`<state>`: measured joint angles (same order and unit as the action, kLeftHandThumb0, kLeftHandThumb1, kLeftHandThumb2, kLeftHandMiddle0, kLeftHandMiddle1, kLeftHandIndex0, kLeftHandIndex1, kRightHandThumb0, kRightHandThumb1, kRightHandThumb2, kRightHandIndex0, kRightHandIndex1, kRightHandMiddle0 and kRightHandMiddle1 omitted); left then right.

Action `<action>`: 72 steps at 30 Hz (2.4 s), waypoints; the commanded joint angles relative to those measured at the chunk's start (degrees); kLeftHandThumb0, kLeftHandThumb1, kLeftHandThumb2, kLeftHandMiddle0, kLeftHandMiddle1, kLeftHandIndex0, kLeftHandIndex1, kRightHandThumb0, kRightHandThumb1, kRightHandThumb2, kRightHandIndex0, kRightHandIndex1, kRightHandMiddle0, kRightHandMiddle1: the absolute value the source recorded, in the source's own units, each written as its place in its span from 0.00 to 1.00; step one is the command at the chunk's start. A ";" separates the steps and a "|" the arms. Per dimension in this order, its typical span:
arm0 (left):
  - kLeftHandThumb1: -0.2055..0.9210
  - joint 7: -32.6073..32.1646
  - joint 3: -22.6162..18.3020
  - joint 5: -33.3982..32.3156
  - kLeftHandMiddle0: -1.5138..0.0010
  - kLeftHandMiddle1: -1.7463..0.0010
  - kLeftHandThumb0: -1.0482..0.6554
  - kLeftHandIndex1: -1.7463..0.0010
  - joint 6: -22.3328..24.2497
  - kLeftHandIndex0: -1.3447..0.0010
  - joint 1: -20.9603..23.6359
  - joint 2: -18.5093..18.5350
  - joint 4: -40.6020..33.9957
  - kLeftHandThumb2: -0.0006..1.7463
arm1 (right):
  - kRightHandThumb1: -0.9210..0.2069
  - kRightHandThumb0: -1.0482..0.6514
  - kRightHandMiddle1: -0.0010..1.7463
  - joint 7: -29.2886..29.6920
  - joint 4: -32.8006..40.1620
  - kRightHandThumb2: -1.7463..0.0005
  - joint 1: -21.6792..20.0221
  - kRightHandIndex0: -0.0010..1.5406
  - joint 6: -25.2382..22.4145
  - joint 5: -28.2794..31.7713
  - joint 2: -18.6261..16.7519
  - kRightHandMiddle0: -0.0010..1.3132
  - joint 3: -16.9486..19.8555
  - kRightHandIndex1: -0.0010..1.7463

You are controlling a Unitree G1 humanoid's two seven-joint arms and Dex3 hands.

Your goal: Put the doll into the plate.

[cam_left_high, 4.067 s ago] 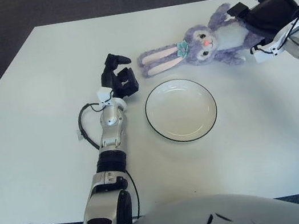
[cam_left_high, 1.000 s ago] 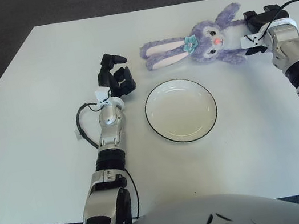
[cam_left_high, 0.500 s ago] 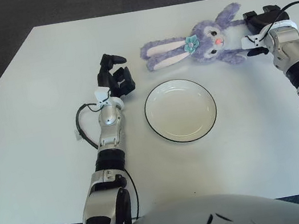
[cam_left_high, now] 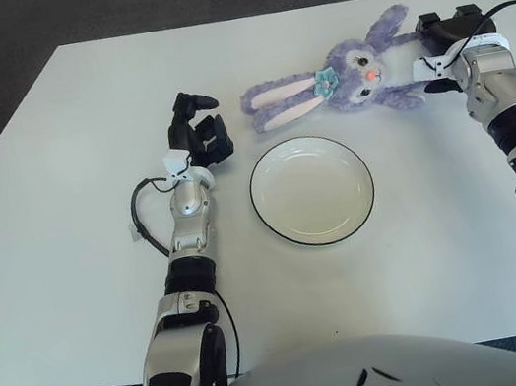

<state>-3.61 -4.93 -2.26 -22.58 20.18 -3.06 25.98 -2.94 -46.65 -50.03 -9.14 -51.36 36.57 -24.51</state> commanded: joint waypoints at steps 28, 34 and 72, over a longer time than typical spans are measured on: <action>0.64 0.27 -0.39 -0.30 0.33 0.00 0.37 0.00 -0.40 0.66 -3.81 -0.38 2.48 0.61 | 0.55 0.89 1.00 12.46 -2.27 0.24 2.68 0.40 2.32 3.92 -0.65 0.64 1.09 1.00; 0.64 0.40 -0.21 -0.09 0.33 0.00 0.37 0.00 -0.23 0.66 -3.73 -0.09 2.67 0.61 | 0.59 0.90 1.00 10.03 -1.97 0.20 2.52 0.43 0.77 5.41 -1.04 0.69 1.80 1.00; 0.63 1.17 0.40 0.31 0.32 0.00 0.37 0.00 2.05 0.65 -3.90 0.19 1.88 0.62 | 0.66 0.92 1.00 -13.89 3.41 0.15 -2.28 0.47 -9.86 7.39 -0.45 0.75 2.79 1.00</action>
<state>-2.84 -4.67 -1.92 -21.49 20.34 -2.90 26.24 -14.40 -43.88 -51.30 -18.06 -45.42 35.71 -22.34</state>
